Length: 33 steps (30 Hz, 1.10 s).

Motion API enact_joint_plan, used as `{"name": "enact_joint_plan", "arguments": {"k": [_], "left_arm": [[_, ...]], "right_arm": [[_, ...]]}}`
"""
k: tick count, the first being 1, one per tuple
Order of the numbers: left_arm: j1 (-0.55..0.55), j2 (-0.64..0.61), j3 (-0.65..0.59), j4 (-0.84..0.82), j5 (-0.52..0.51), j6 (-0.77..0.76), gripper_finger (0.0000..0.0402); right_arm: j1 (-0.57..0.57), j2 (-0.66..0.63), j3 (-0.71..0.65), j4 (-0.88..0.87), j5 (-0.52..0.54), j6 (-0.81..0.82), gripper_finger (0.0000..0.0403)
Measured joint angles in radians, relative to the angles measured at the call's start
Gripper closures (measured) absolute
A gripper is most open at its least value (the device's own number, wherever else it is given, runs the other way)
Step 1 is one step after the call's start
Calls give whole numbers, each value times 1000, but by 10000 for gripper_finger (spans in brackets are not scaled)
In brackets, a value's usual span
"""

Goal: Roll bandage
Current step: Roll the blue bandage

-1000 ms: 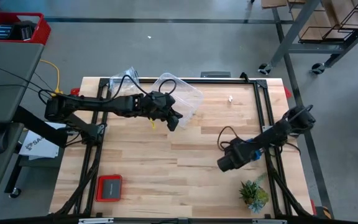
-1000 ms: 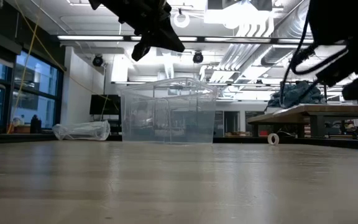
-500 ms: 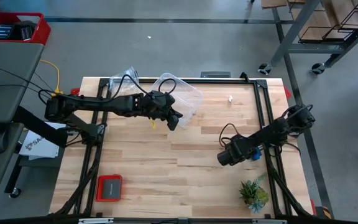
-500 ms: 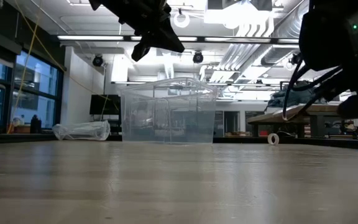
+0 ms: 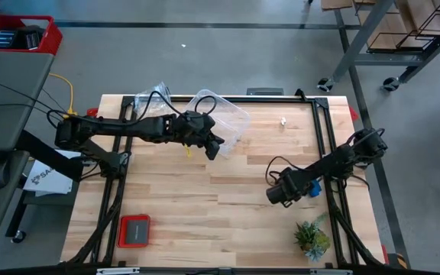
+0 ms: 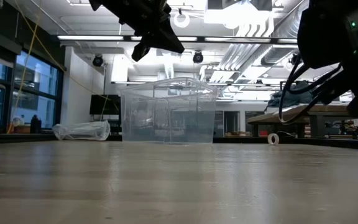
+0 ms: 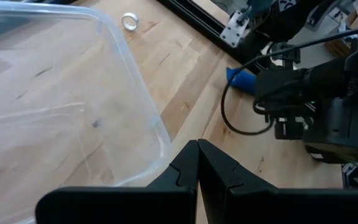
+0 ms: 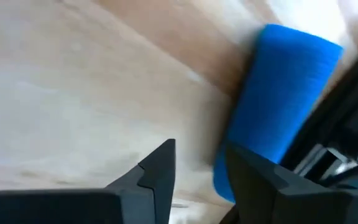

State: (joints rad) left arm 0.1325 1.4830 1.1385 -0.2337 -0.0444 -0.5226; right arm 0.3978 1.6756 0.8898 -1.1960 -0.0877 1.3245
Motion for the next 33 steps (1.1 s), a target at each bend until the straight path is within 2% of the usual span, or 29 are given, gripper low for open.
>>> {"name": "enact_joint_plan", "arguments": {"k": [5, 8, 11, 15, 18, 27, 30, 33], "left_arm": [[0, 0, 0, 0, 0, 11, 401], [0, 0, 0, 0, 0, 11, 402], [0, 0, 0, 0, 1, 11, 402], [0, 0, 0, 0, 7, 11, 402], [0, 0, 0, 0, 7, 11, 402], [0, 0, 0, -1, 7, 11, 402], [0, 0, 0, 0, 7, 11, 402], [0, 0, 0, -1, 7, 11, 402]], "right_arm": [[-16, 0, 0, 11, -26, -45, 224], [-33, 0, 1, -45, -51, -49, 184], [-41, 0, 1, -83, -73, -67, 162], [-35, 0, 1, -94, -87, 49, 158], [-18, 0, 1, -87, -86, 76, 158], [4, 0, -1, -80, 95, 63, 158], [1, 0, -1, -96, 85, 57, 158], [1, 0, -1, -138, 70, 160, 158]]}}
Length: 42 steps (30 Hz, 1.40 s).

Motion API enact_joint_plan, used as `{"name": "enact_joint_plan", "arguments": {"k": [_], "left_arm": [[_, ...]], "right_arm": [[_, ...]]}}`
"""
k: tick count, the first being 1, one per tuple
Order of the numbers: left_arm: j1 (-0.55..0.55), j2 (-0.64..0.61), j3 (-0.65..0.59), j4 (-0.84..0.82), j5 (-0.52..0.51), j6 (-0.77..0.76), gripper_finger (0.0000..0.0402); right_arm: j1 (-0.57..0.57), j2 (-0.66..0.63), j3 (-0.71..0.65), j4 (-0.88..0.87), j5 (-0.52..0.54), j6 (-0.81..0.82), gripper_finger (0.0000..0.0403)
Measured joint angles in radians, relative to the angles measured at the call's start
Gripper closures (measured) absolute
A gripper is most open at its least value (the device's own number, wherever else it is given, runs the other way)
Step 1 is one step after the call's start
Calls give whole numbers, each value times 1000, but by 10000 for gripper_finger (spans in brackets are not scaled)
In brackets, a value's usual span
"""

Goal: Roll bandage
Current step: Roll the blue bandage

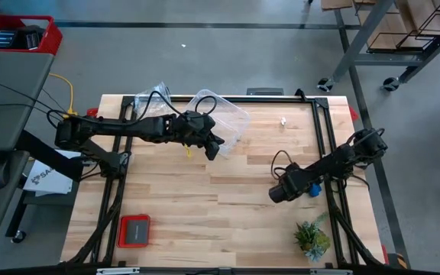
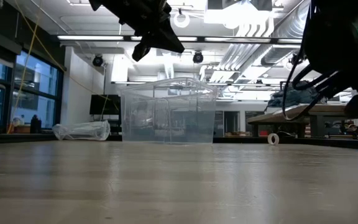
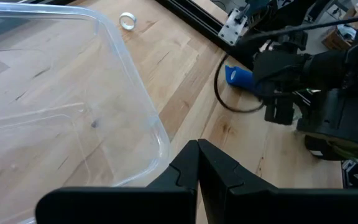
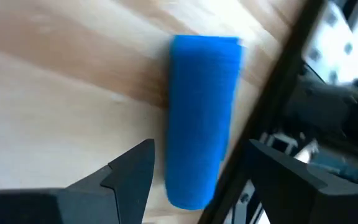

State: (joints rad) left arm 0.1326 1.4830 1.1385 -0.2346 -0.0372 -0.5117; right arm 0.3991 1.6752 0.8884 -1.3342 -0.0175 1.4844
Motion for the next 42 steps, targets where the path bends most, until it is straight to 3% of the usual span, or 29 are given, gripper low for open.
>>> {"name": "enact_joint_plan", "arguments": {"k": [10, 25, 31, 42], "left_arm": [[11, 0, 0, 1, 0, -10, 401], [11, 0, 0, 1, 1, -35, 401], [12, 0, 0, 1, 0, -53, 401], [12, 0, 0, 1, 0, -64, 401]], "right_arm": [[-41, -1, -95, 147, -61, 65, 158], [-48, -2, -138, 44, -30, 85, 158], [-50, -3, -172, 132, -36, 10, 158], [-52, -3, -180, 133, -37, -23, 158]]}}
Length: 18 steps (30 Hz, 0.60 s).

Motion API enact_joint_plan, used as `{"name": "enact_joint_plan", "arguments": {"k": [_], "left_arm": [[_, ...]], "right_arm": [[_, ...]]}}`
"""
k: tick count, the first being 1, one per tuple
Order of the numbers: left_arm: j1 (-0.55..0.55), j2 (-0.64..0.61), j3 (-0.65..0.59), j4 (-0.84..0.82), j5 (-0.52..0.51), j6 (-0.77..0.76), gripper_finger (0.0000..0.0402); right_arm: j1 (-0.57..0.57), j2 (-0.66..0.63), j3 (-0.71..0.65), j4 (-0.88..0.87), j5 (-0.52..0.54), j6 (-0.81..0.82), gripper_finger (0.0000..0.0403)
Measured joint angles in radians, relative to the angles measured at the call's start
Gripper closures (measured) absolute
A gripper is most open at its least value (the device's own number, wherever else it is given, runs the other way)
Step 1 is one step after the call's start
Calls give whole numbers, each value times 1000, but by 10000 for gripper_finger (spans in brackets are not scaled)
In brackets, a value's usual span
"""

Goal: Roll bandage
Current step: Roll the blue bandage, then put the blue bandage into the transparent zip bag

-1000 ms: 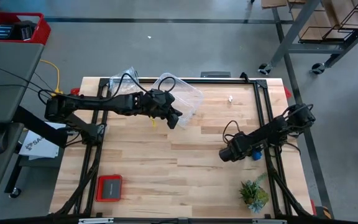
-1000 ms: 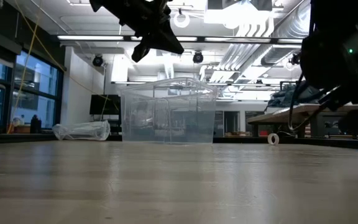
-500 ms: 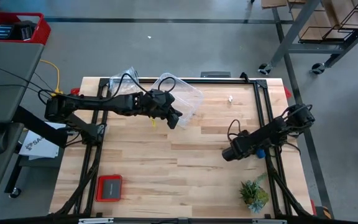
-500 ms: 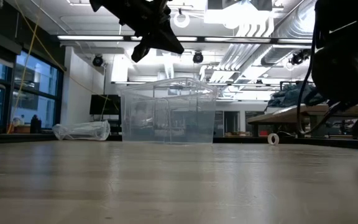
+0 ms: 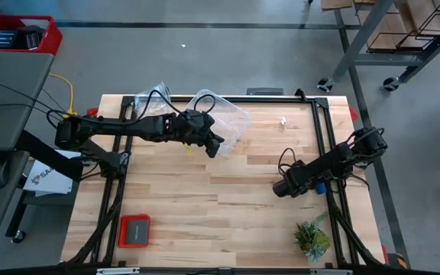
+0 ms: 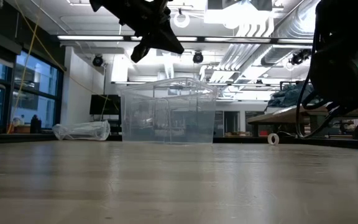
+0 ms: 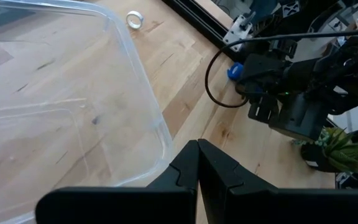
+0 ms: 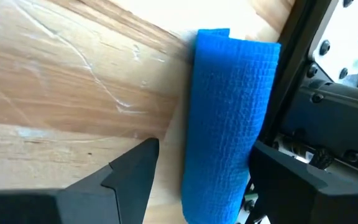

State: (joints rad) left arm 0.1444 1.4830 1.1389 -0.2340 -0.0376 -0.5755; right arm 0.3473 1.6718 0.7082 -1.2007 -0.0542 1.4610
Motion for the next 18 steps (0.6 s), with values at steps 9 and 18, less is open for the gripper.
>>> {"name": "enact_joint_plan", "arguments": {"k": [9, 18], "left_arm": [[0, 0, 0, 0, 0, -25, 401], [0, 0, 0, 1, -5, -25, 401]], "right_arm": [[11, 4, 10, -55, 30, 87, 158], [10, 8, 26, -115, 84, 101, 158]]}}
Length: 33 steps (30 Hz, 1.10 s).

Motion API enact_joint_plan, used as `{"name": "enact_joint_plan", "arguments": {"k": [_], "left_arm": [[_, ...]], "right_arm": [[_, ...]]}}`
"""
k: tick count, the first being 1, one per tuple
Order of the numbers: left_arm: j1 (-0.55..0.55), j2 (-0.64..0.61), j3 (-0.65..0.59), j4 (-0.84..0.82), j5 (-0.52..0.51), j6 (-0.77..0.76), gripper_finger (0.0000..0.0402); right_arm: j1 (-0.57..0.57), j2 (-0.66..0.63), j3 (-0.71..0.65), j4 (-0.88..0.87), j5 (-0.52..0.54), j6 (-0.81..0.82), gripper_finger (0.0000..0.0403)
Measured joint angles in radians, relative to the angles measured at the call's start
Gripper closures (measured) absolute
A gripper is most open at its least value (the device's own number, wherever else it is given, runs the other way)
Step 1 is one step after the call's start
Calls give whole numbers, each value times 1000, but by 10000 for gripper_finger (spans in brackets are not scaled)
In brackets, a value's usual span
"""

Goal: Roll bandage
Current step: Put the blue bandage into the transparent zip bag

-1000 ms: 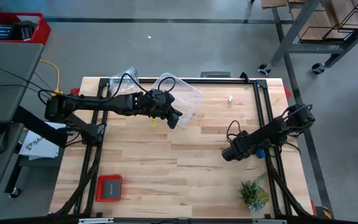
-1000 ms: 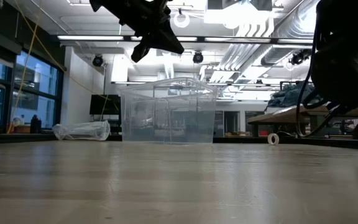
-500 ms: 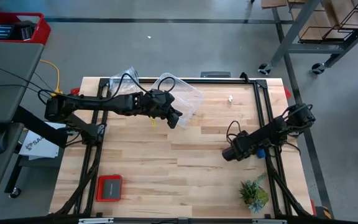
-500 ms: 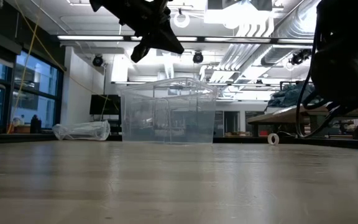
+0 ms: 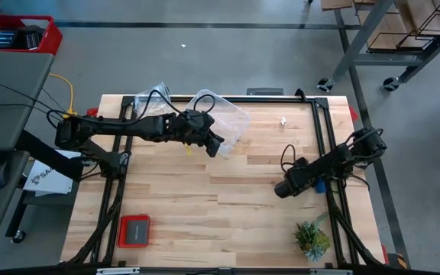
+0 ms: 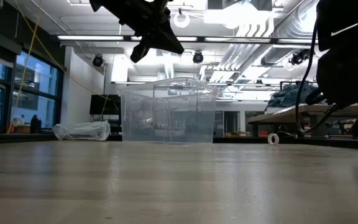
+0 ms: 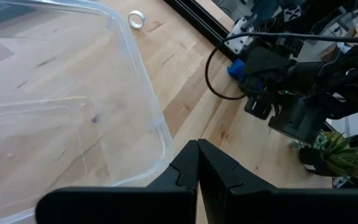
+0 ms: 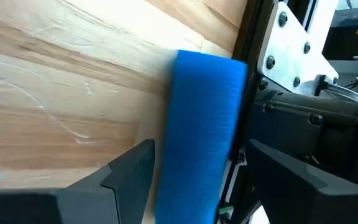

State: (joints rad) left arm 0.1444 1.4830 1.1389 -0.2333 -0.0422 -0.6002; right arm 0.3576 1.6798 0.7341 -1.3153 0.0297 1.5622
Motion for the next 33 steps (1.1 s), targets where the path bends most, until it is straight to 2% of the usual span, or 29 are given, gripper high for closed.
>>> {"name": "enact_joint_plan", "arguments": {"k": [5, 9, 18, 22, 30, 33], "left_arm": [[0, 0, 0, 0, -7, 1, 402], [0, 0, 0, 0, -7, 1, 401], [-8, 0, 0, -1, -4, 1, 402], [-8, 0, 0, -2, -5, 2, 402], [-8, -8, 0, -3, 19, -5, 402], [-8, -39, 0, 9, 30, -6, 401]], "right_arm": [[-11, 1, 1, 0, -4, 9, 158], [-14, 2, -22, 90, -90, 36, 158], [18, 9, -26, 106, -74, 124, 165], [18, 9, -27, 118, -72, 123, 211], [21, 8, -17, 99, -82, 124, 373], [34, -18, 15, 69, -57, 142, 390]]}}
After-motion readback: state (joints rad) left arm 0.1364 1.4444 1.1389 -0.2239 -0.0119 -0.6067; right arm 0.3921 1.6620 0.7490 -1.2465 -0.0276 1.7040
